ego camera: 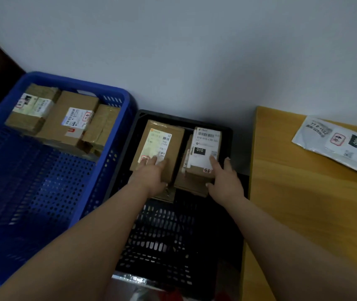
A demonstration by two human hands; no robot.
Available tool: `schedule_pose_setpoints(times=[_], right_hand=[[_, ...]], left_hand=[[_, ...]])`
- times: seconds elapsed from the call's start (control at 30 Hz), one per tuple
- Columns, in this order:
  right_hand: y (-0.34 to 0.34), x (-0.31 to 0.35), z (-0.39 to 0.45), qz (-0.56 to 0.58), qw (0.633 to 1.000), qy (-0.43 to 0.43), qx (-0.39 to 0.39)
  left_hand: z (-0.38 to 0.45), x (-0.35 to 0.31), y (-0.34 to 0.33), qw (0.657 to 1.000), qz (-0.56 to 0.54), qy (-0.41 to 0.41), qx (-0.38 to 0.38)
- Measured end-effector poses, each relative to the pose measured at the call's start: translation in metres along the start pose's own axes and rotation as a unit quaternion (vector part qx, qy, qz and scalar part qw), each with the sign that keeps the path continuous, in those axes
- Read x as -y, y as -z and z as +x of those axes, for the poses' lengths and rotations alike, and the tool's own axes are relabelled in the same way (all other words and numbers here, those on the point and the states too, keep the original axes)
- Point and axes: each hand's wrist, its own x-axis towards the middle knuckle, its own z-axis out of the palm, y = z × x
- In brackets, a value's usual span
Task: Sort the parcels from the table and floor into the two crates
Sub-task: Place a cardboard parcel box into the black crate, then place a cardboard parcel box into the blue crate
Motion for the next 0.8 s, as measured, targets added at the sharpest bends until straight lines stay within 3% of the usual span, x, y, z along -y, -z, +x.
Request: schedule_pose_setpoints(times=[0.17, 0.43, 0.8], right_hand=[[0.012, 0.005, -0.05, 0.005, 1.0, -0.004, -0.015], [0.058, 0.021, -0.166, -0.003, 0.996, -0.037, -0.087], [0.165, -0.017, -0.309, -0.087, 0.958, -0.102, -0.255]], left_hand=[[-0.041, -0.016, 0.015, 0.999, 0.002, -0.033, -0.031], [-0.138, -0.047, 0.061, 0.981, 0.099, -0.13, -0.103], [-0.257, -0.202, 0.122, 0.889, 0.228, -0.34, -0.204]])
